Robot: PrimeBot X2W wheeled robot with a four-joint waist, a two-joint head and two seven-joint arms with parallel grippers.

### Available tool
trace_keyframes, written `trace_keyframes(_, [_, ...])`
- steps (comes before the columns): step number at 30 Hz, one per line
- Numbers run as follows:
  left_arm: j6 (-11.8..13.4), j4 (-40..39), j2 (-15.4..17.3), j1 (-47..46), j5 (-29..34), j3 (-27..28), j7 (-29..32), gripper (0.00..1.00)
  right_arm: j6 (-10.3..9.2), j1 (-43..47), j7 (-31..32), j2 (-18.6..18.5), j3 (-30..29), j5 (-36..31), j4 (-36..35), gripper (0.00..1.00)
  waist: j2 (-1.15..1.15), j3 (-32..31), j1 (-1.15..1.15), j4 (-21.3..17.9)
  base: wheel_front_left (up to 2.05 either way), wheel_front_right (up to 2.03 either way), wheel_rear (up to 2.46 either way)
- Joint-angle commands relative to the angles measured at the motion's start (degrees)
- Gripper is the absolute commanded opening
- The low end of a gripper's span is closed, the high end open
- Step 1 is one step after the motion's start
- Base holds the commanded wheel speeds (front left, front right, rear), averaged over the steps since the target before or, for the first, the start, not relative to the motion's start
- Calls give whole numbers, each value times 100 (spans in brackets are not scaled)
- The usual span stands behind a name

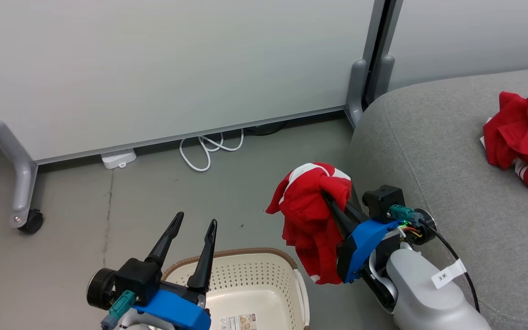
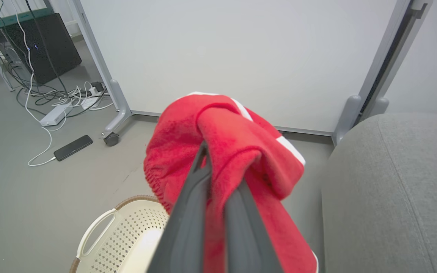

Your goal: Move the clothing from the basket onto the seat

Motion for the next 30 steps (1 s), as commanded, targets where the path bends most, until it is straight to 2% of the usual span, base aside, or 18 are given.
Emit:
trace_keyframes(1, [-17, -26, -18, 57, 46, 65, -26, 100, 3, 59, -31, -5, -10, -26, -33, 0, 0, 7, 0, -59, 0, 0, 0])
trace_keyframes(8, [-117, -95, -200, 235, 272, 385, -26, 100, 3, 80, -30, -5, -18, -25, -179, 0, 0, 55, 0, -388, 0, 0, 0])
trace_keyframes(15, [-177, -175, -302, 194, 419, 579, -26, 100, 3, 52, -30, -5, -71, -124, -457, 0, 0, 191, 0, -897, 0, 0, 0])
trace_keyframes(30, [-221, -218, -332, 70, 573, 797, -26, 100, 3, 450, -28, -4, -358, -417, -1358, 0, 0, 450, 0, -1949, 0, 0, 0])
